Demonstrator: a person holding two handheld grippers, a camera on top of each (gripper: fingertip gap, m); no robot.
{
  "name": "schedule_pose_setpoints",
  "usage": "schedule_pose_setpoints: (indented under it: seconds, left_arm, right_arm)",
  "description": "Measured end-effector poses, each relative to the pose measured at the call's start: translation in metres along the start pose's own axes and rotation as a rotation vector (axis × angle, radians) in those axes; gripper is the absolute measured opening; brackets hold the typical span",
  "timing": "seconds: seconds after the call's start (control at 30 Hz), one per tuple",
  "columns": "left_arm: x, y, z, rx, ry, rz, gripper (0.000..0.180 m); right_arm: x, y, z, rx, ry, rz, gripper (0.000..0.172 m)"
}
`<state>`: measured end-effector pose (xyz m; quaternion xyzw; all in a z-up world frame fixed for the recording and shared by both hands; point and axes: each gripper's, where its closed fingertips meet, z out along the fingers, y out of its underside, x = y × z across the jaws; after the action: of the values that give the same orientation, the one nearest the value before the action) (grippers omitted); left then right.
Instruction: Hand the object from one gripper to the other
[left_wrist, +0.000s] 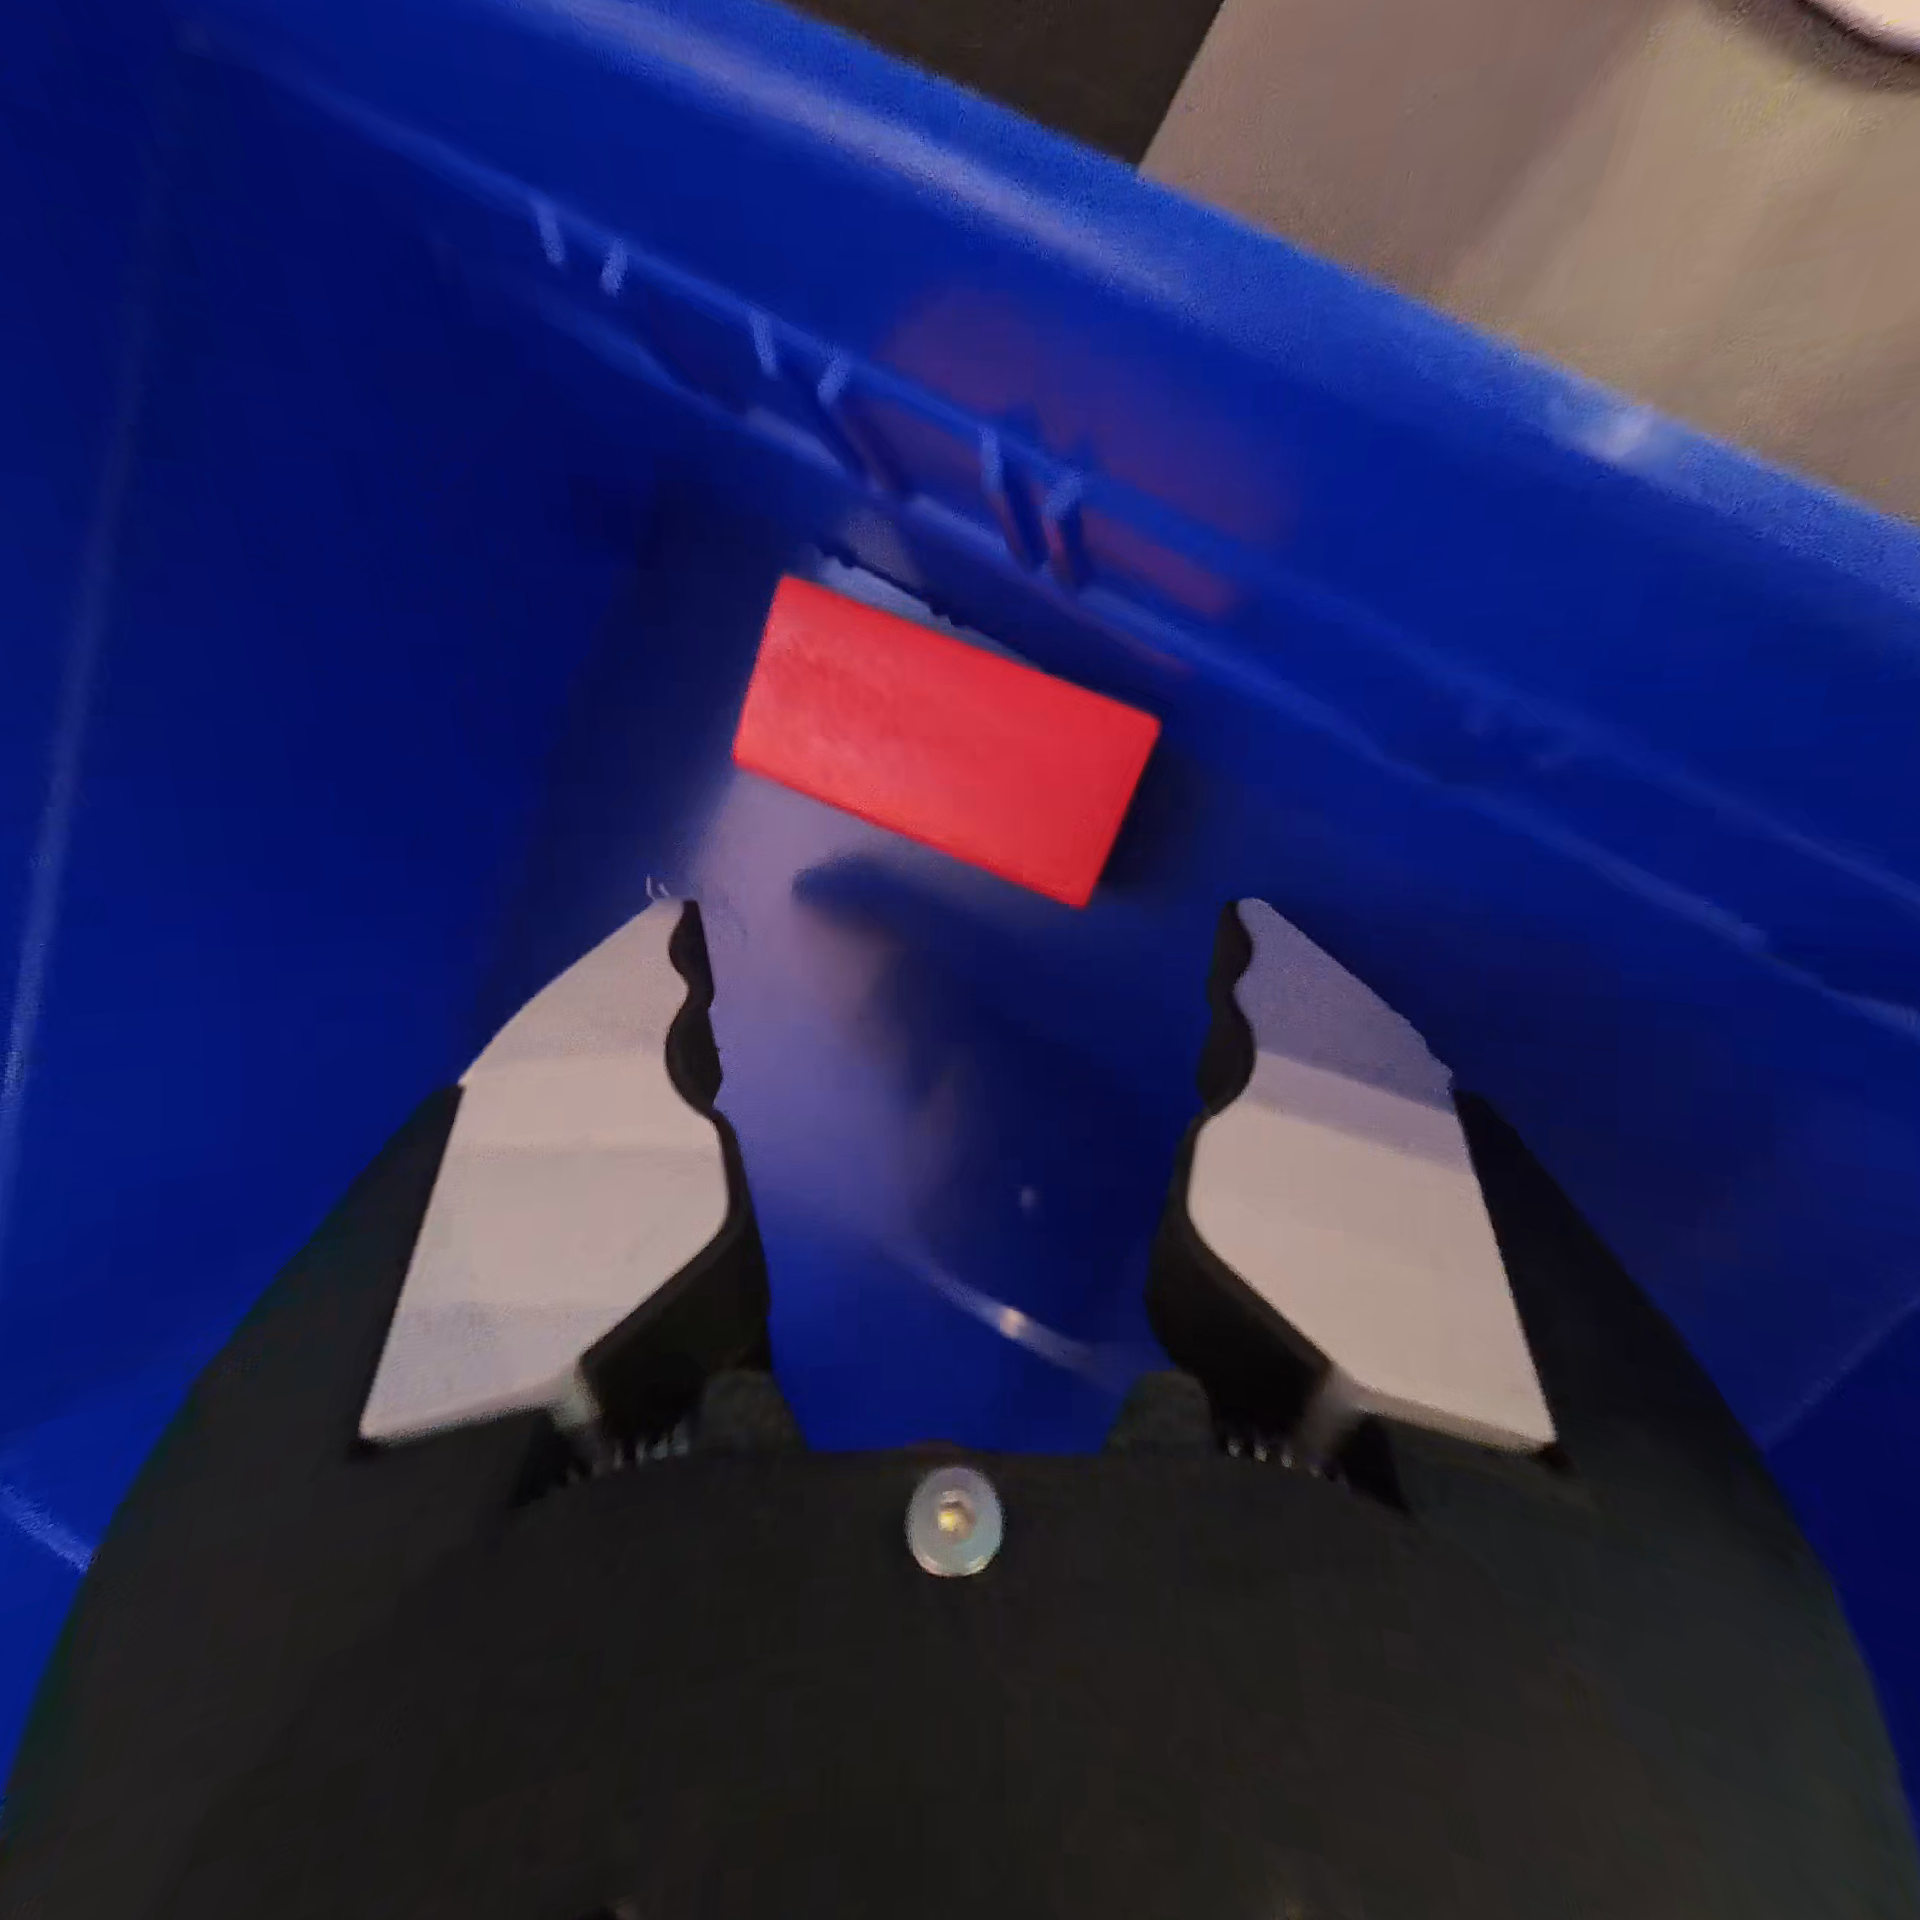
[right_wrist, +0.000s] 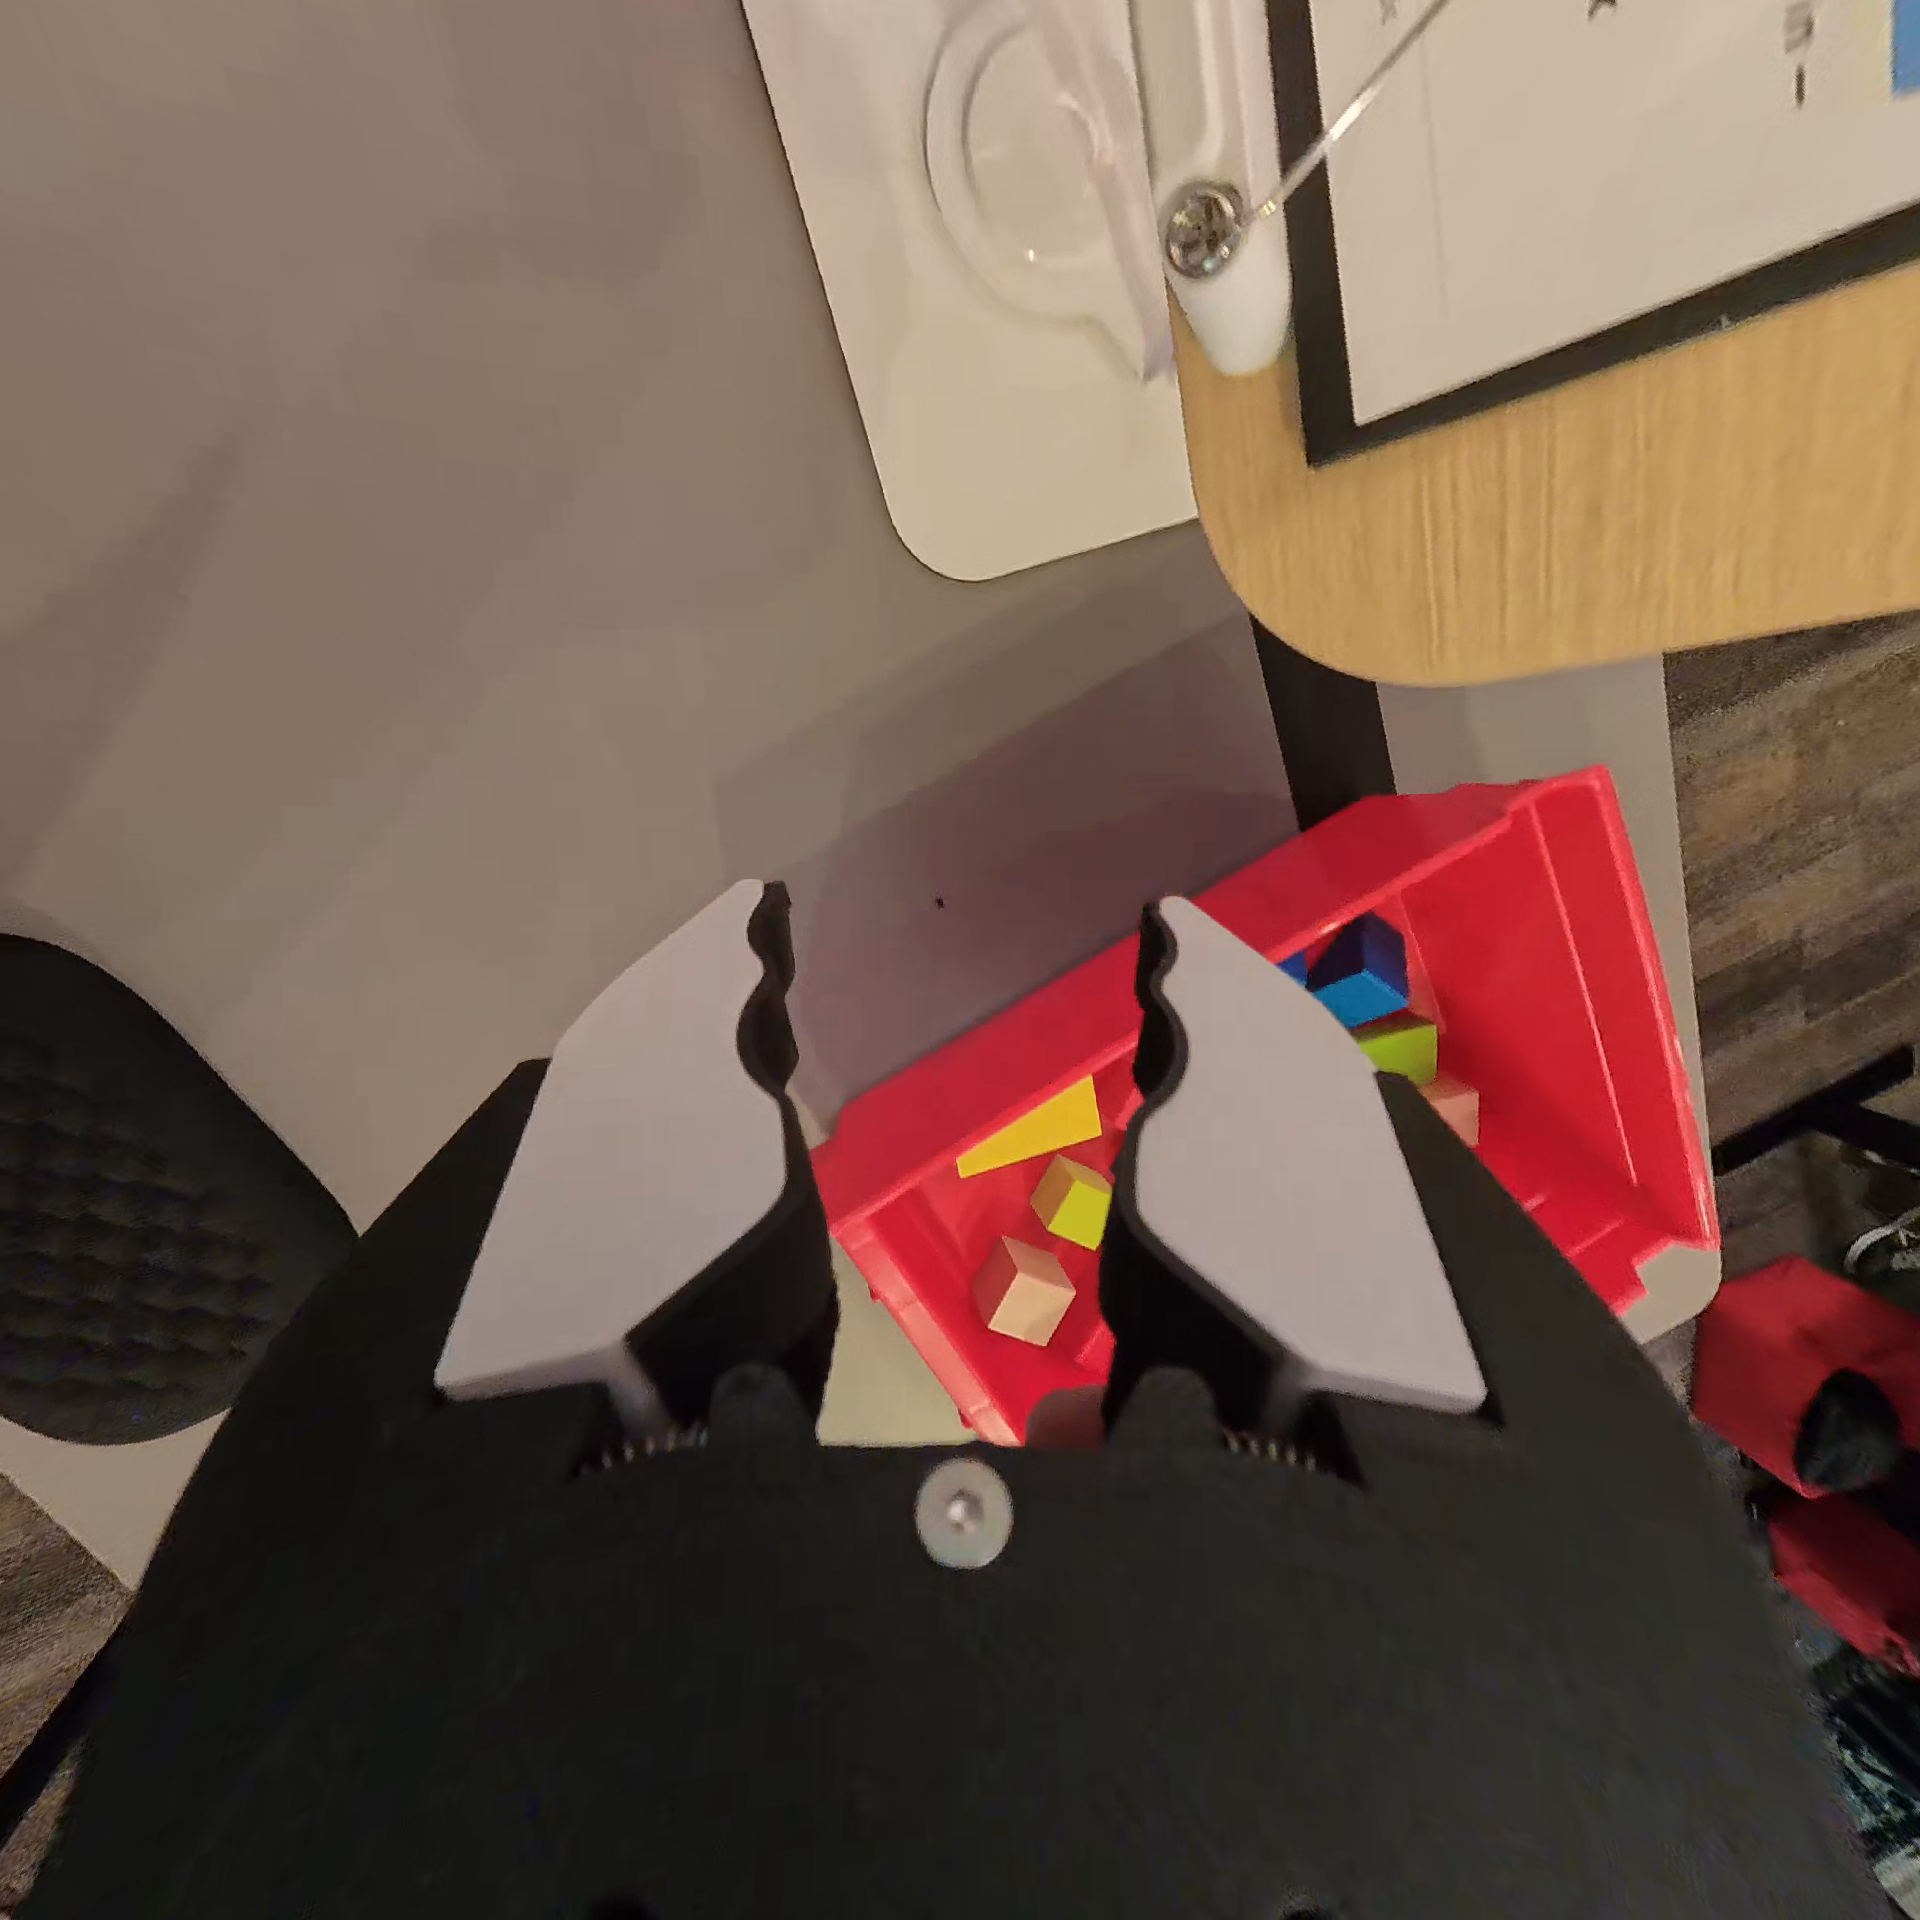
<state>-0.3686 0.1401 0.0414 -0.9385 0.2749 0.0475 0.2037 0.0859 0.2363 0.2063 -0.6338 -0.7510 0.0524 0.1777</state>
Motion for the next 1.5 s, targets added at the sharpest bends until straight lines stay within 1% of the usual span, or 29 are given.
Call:
schedule_pose_setpoints:
  seconds: [0.03, 0.07, 0.1, 0.17, 0.2, 0.27, 0.3, 0.4, 0.47, 0.5, 0.53, 0.6, 0.7, 0.73, 0.8, 0.87, 0.97, 1.0, 1.03, 1.07, 1.13, 1.27, 1.47, 1.5]
  left_arm:
    - [-0.001, -0.001, 0.005, -0.025, 0.023, 0.037, 0.092]
    - [-0.003, -0.011, 0.007, 0.013, 0.046, 0.046, 0.092]
    - [-0.006, -0.016, 0.01, 0.032, 0.059, 0.058, 0.086]
    - [0.0, -0.02, 0.016, 0.047, 0.151, 0.073, 0.075]
    - [0.001, -0.022, 0.017, 0.052, 0.176, 0.067, 0.075]
    - [0.001, -0.02, 0.016, 0.036, 0.182, 0.054, 0.074]
    - [0.0, -0.02, 0.014, 0.036, 0.164, 0.045, 0.074]
    - [0.0, -0.018, -0.006, 0.089, 0.098, -0.005, 0.074]
    - [0.007, -0.024, -0.034, 0.187, 0.073, -0.049, 0.074]
    - [0.014, -0.032, -0.054, 0.263, 0.074, -0.075, 0.074]
    - [0.023, -0.043, -0.076, 0.36, 0.086, -0.094, 0.074]
    - [0.054, -0.072, -0.128, 0.573, 0.142, -0.088, 0.074]
    - [0.104, -0.112, -0.194, 0.813, 0.234, -0.063, 0.074]
    - [0.119, -0.122, -0.21, 0.868, 0.248, -0.043, 0.074]
    - [0.149, -0.14, -0.235, 0.96, 0.324, -0.027, 0.074]
    - [0.168, -0.152, -0.248, 1.0, 0.361, -0.019, 0.074]
    - [0.188, -0.164, -0.259, 1.054, 0.414, -0.023, 0.074]
    - [0.191, -0.167, -0.261, 1.069, 0.434, -0.03, 0.074]
    - [0.196, -0.169, -0.263, 1.082, 0.47, -0.028, 0.074]
    - [0.201, -0.17, -0.264, 1.09, 0.48, -0.016, 0.074]
    - [0.206, -0.174, -0.264, 1.085, 0.48, 0.0, 0.074]
    - [0.214, -0.18, -0.256, 1.023, 0.466, 0.043, 0.074]
    - [0.221, -0.191, -0.256, 1.024, 0.503, 0.062, 0.074]
    - [0.221, -0.192, -0.256, 1.026, 0.51, 0.062, 0.073]
  right_arm:
    - [-0.003, -0.002, 0.001, 0.002, -0.006, -0.008, 0.062]
    - [-0.005, -0.004, 0.003, 0.004, -0.011, -0.013, 0.062]
    - [-0.008, -0.006, 0.004, 0.006, -0.015, -0.017, 0.062]
    - [-0.012, -0.009, 0.005, 0.016, -0.021, -0.026, 0.062]
    - [-0.014, -0.01, 0.006, 0.025, -0.023, -0.027, 0.061]
    - [-0.02, -0.015, 0.004, 0.058, -0.036, -0.025, 0.06]
    - [-0.024, -0.02, 0.003, 0.087, -0.044, -0.027, 0.058]
    - [-0.045, -0.052, -0.002, 0.218, -0.087, -0.053, 0.059]
    - [-0.059, -0.085, -0.004, 0.336, -0.099, -0.084, 0.066]
    - [-0.067, -0.105, -0.006, 0.409, -0.109, -0.094, 0.067]
    - [-0.077, -0.126, -0.009, 0.488, -0.139, -0.104, 0.07]
    - [-0.094, -0.166, -0.013, 0.634, -0.176, -0.13, 0.086]
    - [-0.113, -0.218, -0.018, 0.805, -0.223, -0.15, 0.086]
    - [-0.117, -0.232, -0.02, 0.859, -0.245, -0.141, 0.086]
    - [-0.123, -0.256, -0.025, 0.965, -0.326, -0.096, 0.086]
    - [-0.123, -0.272, -0.033, 1.076, -0.366, -0.045, 0.084]
    - [-0.128, -0.279, -0.049, 1.187, -0.417, -0.026, 0.081]
    - [-0.132, -0.278, -0.053, 1.202, -0.447, -0.031, 0.077]
    - [-0.133, -0.276, -0.057, 1.217, -0.464, -0.029, 0.077]
    - [-0.133, -0.274, -0.06, 1.232, -0.471, -0.021, 0.074]
    - [-0.132, -0.267, -0.061, 1.225, -0.484, -0.013, 0.066]
    - [-0.13, -0.254, -0.059, 1.193, -0.472, -0.001, 0.066]
    - [-0.124, -0.243, -0.064, 1.208, -0.464, 0.023, 0.068]
    - [-0.123, -0.242, -0.066, 1.218, -0.475, 0.032, 0.065]
